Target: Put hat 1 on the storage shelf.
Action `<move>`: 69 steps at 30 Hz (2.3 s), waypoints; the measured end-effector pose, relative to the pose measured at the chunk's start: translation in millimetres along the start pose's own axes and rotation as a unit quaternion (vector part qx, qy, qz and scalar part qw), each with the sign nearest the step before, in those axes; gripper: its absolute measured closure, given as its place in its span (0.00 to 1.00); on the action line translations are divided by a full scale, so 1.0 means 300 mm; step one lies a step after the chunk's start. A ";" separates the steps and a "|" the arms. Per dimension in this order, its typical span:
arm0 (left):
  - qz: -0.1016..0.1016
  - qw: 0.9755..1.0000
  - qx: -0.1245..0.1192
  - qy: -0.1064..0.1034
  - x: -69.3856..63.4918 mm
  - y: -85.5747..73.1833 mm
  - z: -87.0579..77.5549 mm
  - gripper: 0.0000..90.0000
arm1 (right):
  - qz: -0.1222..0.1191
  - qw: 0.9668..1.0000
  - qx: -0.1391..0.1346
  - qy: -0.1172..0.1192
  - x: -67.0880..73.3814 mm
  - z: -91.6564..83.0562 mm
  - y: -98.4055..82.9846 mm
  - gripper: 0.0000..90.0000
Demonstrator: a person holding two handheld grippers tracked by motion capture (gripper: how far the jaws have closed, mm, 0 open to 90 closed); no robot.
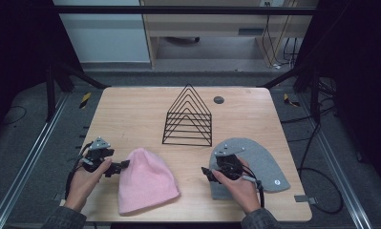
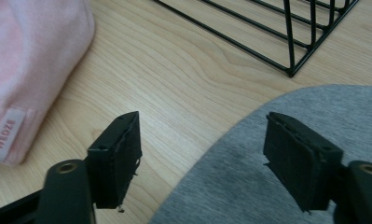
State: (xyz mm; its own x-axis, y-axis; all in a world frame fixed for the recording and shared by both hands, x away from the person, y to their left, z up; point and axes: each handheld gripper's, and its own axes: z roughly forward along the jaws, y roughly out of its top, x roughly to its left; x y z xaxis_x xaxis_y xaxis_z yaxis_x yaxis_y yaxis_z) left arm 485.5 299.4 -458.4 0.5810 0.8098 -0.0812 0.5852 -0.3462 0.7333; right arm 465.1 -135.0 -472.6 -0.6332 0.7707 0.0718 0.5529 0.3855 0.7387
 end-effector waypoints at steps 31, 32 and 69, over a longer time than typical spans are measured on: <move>0.027 0.998 0.041 -0.043 -0.027 0.078 0.084 0.44 | -0.004 0.999 -0.009 -0.030 0.007 -0.012 -0.004 0.29; 0.024 0.997 0.053 -0.046 -0.032 0.076 0.102 0.47 | -0.006 0.999 -0.009 -0.031 0.005 -0.009 -0.004 0.29; 0.062 0.997 0.040 -0.036 -0.107 0.103 0.050 0.88 | -0.015 0.999 0.010 -0.033 0.015 0.007 -0.005 0.29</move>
State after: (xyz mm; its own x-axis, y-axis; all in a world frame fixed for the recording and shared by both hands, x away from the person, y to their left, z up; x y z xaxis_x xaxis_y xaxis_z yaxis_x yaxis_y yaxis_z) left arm 493.6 255.7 -443.2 0.6896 0.7229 -0.0436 0.5474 -0.4809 0.6849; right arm 462.5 -131.1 -474.8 -0.6123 0.7906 0.0050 0.5454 0.4178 0.7267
